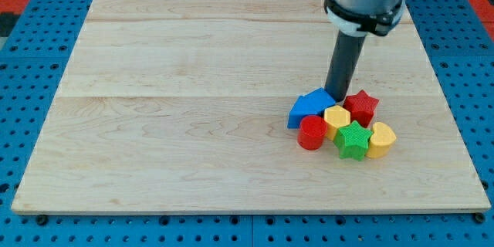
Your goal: Move green circle into red star
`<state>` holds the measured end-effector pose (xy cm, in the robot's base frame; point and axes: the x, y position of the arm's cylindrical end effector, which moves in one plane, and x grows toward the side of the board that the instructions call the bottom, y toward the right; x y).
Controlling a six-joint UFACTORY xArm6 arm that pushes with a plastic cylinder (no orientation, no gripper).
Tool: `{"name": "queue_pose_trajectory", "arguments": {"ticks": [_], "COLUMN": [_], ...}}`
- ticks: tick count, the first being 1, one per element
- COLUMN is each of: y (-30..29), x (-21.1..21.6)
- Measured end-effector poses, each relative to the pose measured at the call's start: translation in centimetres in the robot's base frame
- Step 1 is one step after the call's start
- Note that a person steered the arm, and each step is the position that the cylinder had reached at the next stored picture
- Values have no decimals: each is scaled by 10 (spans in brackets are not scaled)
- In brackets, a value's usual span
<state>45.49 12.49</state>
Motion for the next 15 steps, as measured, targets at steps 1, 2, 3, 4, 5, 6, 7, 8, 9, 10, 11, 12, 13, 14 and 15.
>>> {"name": "queue_pose_trajectory", "arguments": {"ticks": [1, 2, 3, 4, 5, 6, 7, 8, 9, 10, 11, 12, 13, 14, 15], "y": [10, 36, 118, 101, 76, 60, 9, -29, -54, -63, -75, -121, -117, -117, -100], "x": [-37, -98, -123, -156, -189, -195, -184, -179, -181, -161, -140, -119, -109, -82, -44]}}
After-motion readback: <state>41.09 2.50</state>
